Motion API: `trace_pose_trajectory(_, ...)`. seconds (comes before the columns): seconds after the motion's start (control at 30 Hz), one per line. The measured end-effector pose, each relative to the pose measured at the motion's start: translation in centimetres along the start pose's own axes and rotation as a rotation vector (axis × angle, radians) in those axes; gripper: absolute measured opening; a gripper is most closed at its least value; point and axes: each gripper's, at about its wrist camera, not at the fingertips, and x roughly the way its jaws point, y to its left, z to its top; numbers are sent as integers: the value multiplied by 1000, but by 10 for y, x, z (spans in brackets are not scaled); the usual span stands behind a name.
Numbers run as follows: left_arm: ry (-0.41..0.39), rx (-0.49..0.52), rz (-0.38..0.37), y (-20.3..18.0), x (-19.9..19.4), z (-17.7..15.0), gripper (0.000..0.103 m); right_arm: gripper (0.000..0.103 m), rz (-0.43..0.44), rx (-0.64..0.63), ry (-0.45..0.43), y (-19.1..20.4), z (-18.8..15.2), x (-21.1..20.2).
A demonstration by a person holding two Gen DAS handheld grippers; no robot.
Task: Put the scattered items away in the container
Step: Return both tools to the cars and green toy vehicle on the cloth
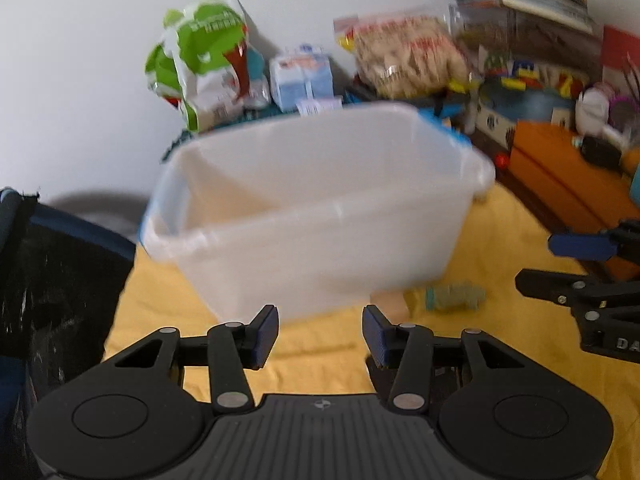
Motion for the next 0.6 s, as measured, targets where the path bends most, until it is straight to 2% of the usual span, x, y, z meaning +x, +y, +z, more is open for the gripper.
trace_pose_trajectory(0.13, 48, 1, -20, -14, 17, -16, 51, 55, -9, -31, 19, 3, -16, -1)
trace_pose_trajectory(0.33, 88, 8, -21, -30, 44, -31, 50, 55, 9, -60, 56, -14, -25, 29)
trace_pose_trajectory(0.6, 101, -18, -40, -35, 55, -40, 50, 55, 9, -58, 65, -25, -36, 52)
